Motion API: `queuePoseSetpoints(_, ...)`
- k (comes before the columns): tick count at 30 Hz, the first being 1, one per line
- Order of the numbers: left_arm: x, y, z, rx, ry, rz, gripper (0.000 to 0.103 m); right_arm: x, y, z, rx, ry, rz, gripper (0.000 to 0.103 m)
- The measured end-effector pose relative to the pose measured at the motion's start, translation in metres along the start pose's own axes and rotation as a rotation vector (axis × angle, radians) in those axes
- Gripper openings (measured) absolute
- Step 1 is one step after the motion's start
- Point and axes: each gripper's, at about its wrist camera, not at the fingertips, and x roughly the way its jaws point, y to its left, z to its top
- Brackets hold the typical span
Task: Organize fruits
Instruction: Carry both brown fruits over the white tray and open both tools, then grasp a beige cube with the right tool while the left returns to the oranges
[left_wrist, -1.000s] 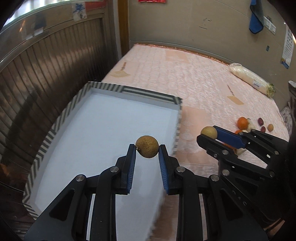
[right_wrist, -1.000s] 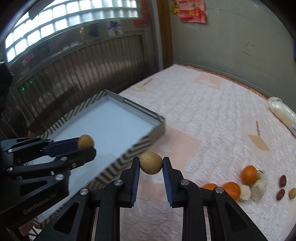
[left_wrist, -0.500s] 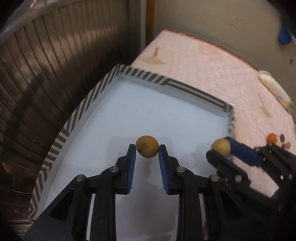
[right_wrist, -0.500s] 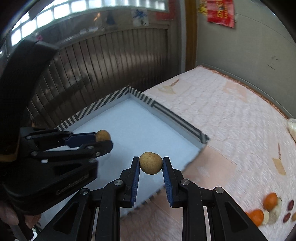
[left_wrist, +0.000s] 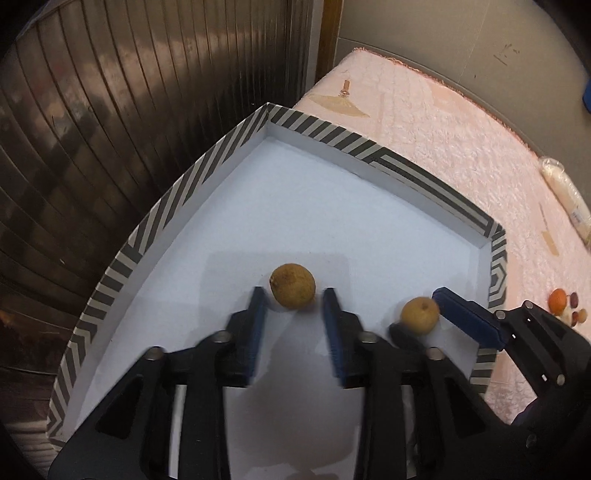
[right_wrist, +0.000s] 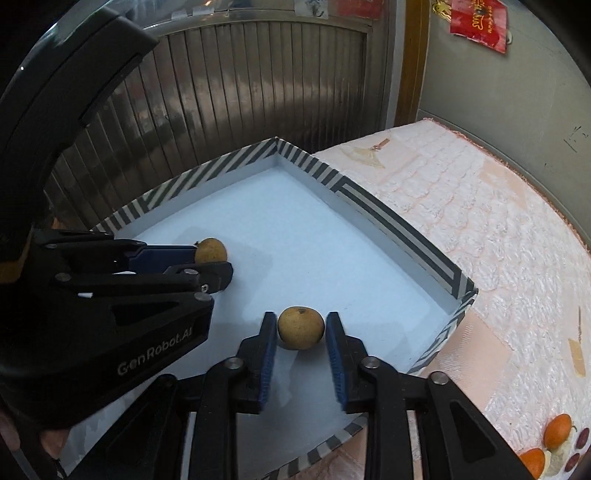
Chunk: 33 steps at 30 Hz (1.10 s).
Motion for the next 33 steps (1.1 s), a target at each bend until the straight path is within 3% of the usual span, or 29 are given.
queuePoseSetpoints(2, -0.002, 0.002, -0.001, -0.009, 0.000, -0.027, 0.064, -0.004, -0.001, 0.000, 0.019, -0.020, 0.027, 0.044)
queuePoseSetpoints(9, -0.031, -0.004, -0.010, 0.012, -0.062, -0.015, 0.064, -0.043, -0.006, -0.014, 0.074, -0.102, 0.015, 0.044)
queuePoseSetpoints(17, -0.075, -0.047, -0.037, 0.126, -0.143, -0.083, 0.064, -0.106, -0.045, -0.071, 0.186, -0.165, -0.135, 0.044)
queuePoseSetpoints(27, -0.074, -0.117, -0.070, 0.258, -0.124, -0.177, 0.064, -0.139, -0.103, -0.147, 0.364, -0.113, -0.278, 0.045)
queuePoseSetpoints(33, -0.069, -0.150, -0.088, 0.318, -0.125, -0.178, 0.064, -0.143, -0.118, -0.165, 0.434, -0.123, -0.282, 0.045)
